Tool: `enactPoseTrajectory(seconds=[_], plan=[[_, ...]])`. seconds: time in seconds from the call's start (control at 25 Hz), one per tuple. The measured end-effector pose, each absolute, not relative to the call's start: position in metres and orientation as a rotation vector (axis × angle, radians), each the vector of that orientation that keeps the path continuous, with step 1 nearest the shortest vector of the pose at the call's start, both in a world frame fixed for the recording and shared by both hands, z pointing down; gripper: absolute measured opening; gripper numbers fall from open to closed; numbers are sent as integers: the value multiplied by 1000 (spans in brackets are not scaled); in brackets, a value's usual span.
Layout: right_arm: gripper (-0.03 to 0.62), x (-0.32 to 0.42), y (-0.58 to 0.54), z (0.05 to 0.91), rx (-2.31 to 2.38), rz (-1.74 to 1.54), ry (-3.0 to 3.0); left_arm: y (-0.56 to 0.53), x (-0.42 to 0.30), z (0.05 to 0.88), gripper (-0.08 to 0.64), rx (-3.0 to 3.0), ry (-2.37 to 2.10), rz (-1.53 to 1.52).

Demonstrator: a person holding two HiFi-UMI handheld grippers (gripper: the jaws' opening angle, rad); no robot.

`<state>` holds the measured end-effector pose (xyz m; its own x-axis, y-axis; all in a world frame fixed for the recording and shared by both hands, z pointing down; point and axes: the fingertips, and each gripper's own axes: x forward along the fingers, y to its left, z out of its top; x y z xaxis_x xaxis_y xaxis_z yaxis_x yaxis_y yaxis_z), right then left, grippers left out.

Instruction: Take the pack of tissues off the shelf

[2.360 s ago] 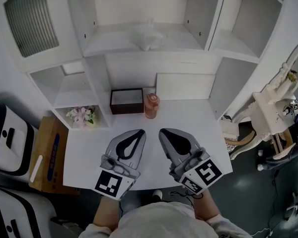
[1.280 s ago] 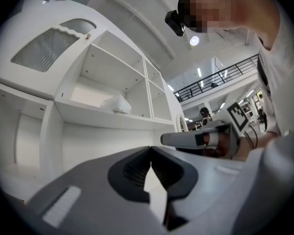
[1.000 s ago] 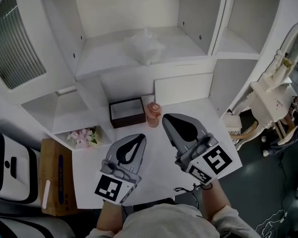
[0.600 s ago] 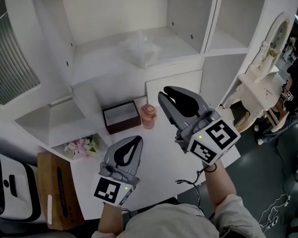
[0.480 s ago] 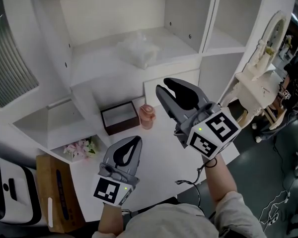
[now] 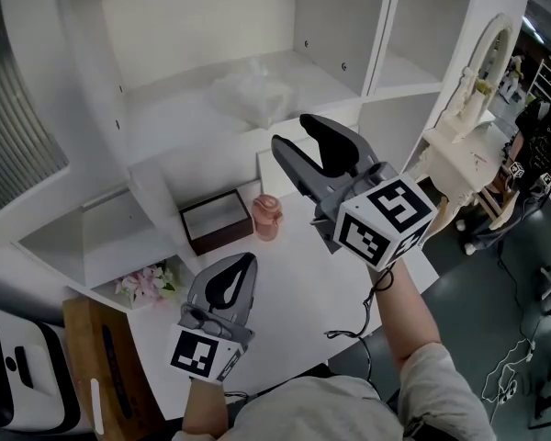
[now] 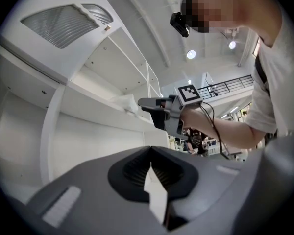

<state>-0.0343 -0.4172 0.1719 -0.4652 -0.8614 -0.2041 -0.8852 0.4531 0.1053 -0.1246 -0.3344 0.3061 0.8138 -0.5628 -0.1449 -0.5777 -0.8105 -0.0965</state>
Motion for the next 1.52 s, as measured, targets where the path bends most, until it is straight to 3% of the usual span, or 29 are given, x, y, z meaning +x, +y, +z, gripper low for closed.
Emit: enactPoseTrajectory(seconds=[0.6, 0.8, 0.88, 1.12, 1.28, 1.52], plan=[[351, -36, -447, 166, -1654, 312, 2525, -344, -142, 307, 2, -2858, 929, 171], [368, -38, -460, 166, -1648, 274, 2508, -349, -149, 309, 2, -2852, 949, 165], [348, -39, -463, 167, -1628, 240, 2500, -350, -151, 309, 2, -2850, 958, 160], [145, -33, -457, 166, -1597, 210, 2465, -350, -153, 309, 2, -2843, 969, 154], [91, -29, -448, 165, -1593, 232, 2443, -348, -150, 309, 2, -2840, 965, 149], [72, -22, -426, 163, -1580, 260, 2430, -347, -145, 309, 2, -2842, 966, 148]])
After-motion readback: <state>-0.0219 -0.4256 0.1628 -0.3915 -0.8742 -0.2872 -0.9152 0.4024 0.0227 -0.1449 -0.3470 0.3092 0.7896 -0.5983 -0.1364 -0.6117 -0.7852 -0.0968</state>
